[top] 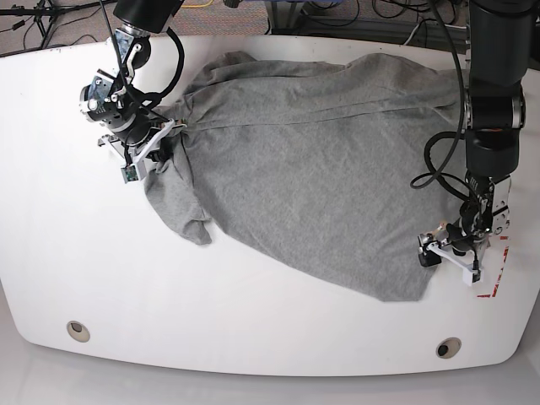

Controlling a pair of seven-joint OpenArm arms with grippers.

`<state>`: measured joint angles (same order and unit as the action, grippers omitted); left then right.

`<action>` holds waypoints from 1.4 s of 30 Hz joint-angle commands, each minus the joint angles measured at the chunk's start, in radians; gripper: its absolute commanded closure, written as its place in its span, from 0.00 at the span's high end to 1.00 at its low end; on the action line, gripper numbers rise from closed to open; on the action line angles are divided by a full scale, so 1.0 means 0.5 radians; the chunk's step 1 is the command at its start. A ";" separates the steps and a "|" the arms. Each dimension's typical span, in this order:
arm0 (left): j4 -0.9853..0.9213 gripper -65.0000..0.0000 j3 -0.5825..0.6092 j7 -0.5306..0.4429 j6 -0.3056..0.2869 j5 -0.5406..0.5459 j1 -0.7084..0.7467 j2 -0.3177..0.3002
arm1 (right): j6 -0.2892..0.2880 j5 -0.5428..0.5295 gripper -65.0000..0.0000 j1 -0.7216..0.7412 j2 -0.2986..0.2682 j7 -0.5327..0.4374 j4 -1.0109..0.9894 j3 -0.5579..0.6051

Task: Fold the T-shirt properly
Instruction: 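Release the left gripper and move it along the shirt to grasp the hem, then lift the shirt high with both grippers, holding it spread between them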

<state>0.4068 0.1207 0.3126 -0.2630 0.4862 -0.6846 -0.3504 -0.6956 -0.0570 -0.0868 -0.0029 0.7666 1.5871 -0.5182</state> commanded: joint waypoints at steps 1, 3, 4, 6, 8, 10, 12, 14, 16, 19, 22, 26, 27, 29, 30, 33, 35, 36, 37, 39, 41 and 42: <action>0.026 0.77 -0.001 0.070 -0.022 0.014 -0.053 0.012 | -0.005 0.020 0.00 0.006 -0.005 0.040 0.006 -0.002; 0.029 0.77 -0.001 0.107 -0.022 0.014 -0.059 0.058 | -0.005 0.020 0.00 0.012 -0.005 0.040 0.006 -0.002; 0.029 0.77 -0.001 0.113 -0.022 0.014 -0.059 0.076 | -0.005 0.020 0.00 0.012 -0.005 0.040 0.006 -0.002; 0.029 0.75 -0.001 0.122 -0.025 0.014 -0.059 0.098 | -0.005 0.020 0.00 0.016 -0.005 0.040 0.006 -0.002; 0.029 0.70 -0.001 0.122 -0.025 0.014 -0.056 0.110 | -0.005 0.020 0.00 0.016 -0.005 0.040 0.010 -0.002; 0.029 0.61 -0.001 0.113 -0.025 0.014 -0.053 0.113 | -0.005 0.020 0.00 0.019 -0.005 0.040 0.010 -0.002; 0.029 0.50 -0.001 0.107 -0.022 0.014 -0.053 0.113 | -0.005 0.020 0.00 0.019 -0.008 0.040 0.010 -0.002; 0.029 0.39 -0.001 0.107 -0.022 0.014 -0.053 0.113 | -0.005 0.020 0.00 0.019 -0.008 0.040 0.010 -0.002; 0.029 0.26 -0.001 0.104 -0.022 0.014 -0.053 0.113 | -0.005 0.020 0.00 0.019 -0.030 0.040 0.010 -0.002; 0.029 0.08 -0.001 0.088 -0.022 0.014 -0.053 0.107 | -0.005 0.017 0.00 0.019 -0.054 0.040 0.010 -0.002; 0.023 0.00 -0.001 0.088 -0.022 0.014 -0.053 0.101 | -0.005 0.017 0.00 0.019 -0.054 0.040 0.028 0.001; 0.032 0.00 -0.001 0.101 -0.022 -0.016 -0.053 0.101 | -0.005 0.017 0.00 0.019 -0.060 0.043 0.129 0.001; 0.044 0.00 -0.001 0.119 -0.025 -0.029 -0.053 0.101 | -0.005 0.017 0.00 0.019 -0.060 0.052 0.166 0.001; 0.105 0.00 -0.010 0.174 -0.025 -0.026 -0.053 0.101 | -0.005 0.017 0.00 0.012 -0.063 0.055 0.227 0.001; 0.148 0.00 -0.016 0.205 -0.028 -0.023 -0.050 0.095 | -0.005 0.017 0.00 0.009 -0.063 0.055 0.255 -0.002; 0.385 0.00 -0.037 0.334 -0.028 -0.016 0.039 0.021 | -0.005 0.020 0.00 0.003 -0.097 0.058 0.350 -0.011; 0.590 0.00 -0.087 0.407 -0.028 -0.016 0.109 -0.013 | -0.005 0.020 0.00 0.003 -0.128 0.076 0.393 -0.011; 0.725 0.00 -0.129 0.456 -0.028 -0.016 0.162 -0.028 | -0.005 0.020 0.00 0.003 -0.146 0.095 0.418 -0.011; 0.866 0.00 -0.179 0.515 -0.028 -0.016 0.226 -0.040 | -0.005 0.020 0.00 0.003 -0.158 0.113 0.439 -0.015; 1.100 0.00 -0.268 0.607 -0.025 -0.023 0.324 -0.056 | -0.005 0.020 0.00 0.003 -0.189 0.141 0.470 -0.015; 1.311 0.00 -0.353 0.699 -0.022 -0.023 0.407 -0.071 | -0.005 0.020 0.00 0.009 -0.217 0.153 0.507 -0.015; 1.425 0.00 -0.406 0.745 -0.022 -0.023 0.447 -0.074 | -0.005 0.020 0.00 0.016 -0.235 0.162 0.525 -0.015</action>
<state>1.0080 -0.0479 0.6777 -0.2749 0.4698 -0.4603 -0.3733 -0.6994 -0.0345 -0.0948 -0.0917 0.8513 1.8046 -0.5240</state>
